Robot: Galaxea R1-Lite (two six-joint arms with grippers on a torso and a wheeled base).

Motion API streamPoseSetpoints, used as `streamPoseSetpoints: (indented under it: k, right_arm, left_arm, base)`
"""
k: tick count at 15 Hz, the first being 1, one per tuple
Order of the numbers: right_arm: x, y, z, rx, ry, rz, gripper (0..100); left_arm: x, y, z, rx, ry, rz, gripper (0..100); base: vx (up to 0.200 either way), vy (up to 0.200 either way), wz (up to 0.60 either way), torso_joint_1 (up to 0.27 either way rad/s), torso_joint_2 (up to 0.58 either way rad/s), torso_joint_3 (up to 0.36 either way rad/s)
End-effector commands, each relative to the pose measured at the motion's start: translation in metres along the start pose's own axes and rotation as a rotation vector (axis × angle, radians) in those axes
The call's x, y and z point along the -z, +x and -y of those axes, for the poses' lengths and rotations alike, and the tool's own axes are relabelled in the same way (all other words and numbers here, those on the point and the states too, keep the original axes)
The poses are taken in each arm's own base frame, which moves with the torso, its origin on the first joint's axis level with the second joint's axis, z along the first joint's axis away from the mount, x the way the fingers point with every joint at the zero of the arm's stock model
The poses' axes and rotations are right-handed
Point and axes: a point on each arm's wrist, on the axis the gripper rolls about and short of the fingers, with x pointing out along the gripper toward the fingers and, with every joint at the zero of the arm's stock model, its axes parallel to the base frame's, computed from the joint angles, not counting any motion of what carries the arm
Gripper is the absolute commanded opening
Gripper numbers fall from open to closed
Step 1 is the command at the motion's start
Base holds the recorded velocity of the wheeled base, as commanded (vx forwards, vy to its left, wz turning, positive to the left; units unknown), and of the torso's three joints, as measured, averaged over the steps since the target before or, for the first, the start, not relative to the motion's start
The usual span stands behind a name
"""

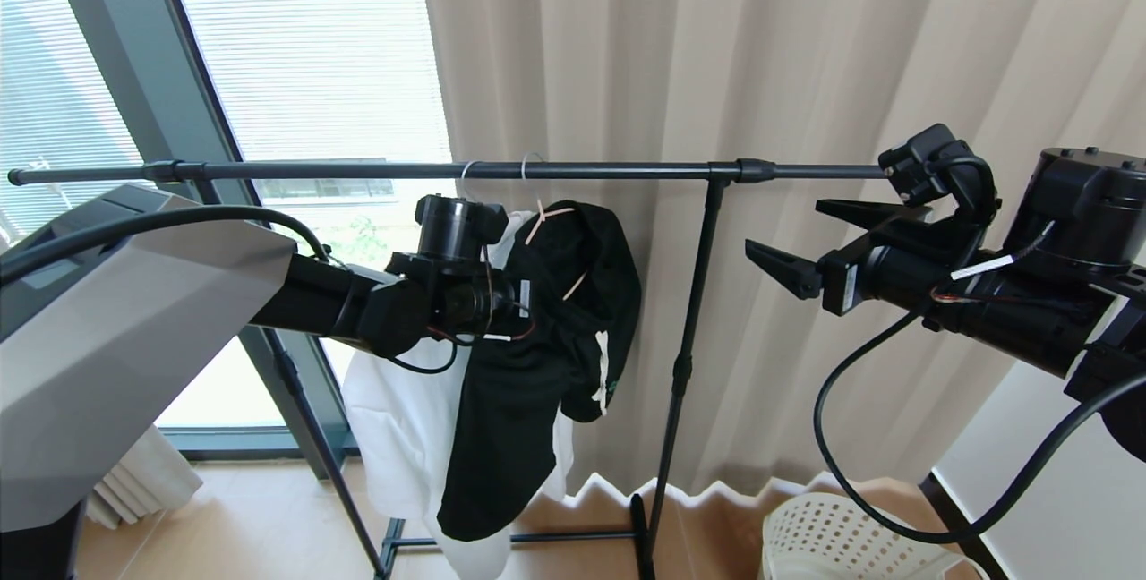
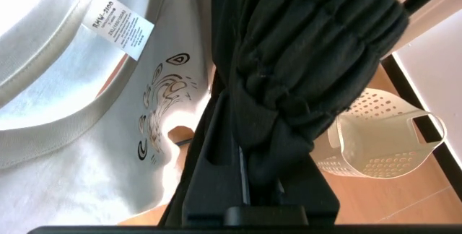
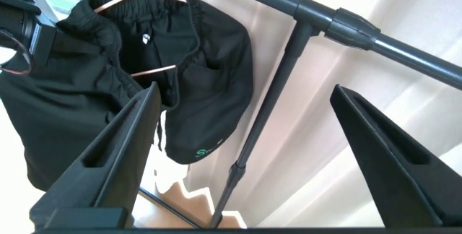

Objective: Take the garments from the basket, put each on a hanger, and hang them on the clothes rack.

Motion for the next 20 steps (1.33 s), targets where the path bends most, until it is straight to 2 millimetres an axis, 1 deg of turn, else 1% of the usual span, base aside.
streamPoseSetpoints:
  k: [1, 6, 13, 14, 17, 18, 20]
  right_arm:
    - [0.000, 0.000, 0.000, -0.001, 0.000, 0.000, 100]
    - [0.000, 0.000, 0.000, 0.001, 0.000, 0.001, 100]
    - [-0.002, 0.001, 0.001, 0.001, -0.002, 0.009, 100]
    - [-0.002, 0.001, 0.001, 0.001, -0.002, 0.009, 100]
    - [-0.002, 0.001, 0.001, 0.002, -0.002, 0.008, 100]
    - [-0.003, 0.000, 0.001, 0.002, -0.003, 0.010, 100]
    - [-0.004, -0.001, 0.001, 0.003, -0.003, 0.014, 100]
  left_arm:
    - [0.002, 0.002, 0.000, -0.002, 0.000, -0.007, 0]
    - [0.008, 0.008, 0.000, -0.008, 0.002, -0.021, 0]
    - [0.008, 0.008, 0.000, -0.018, 0.004, -0.018, 0]
    - [0.007, 0.007, 0.001, -0.027, 0.005, -0.015, 100]
    - [0.007, 0.003, 0.001, -0.028, 0.005, -0.018, 100]
    - [0.004, -0.005, 0.001, -0.027, 0.004, -0.010, 100]
    - [0.002, -0.016, 0.002, -0.025, 0.006, -0.006, 100]
  base:
    - [0.000, 0.000, 0.00, 0.000, 0.00, 0.000]
    - [0.000, 0.000, 0.00, 0.000, 0.00, 0.000]
    - [0.000, 0.000, 0.00, 0.000, 0.00, 0.000]
    - [0.000, 0.000, 0.00, 0.000, 0.00, 0.000]
    - [0.000, 0.000, 0.00, 0.000, 0.00, 0.000]
    - [0.000, 0.000, 0.00, 0.000, 0.00, 0.000]
    - [0.000, 0.000, 0.00, 0.000, 0.00, 0.000]
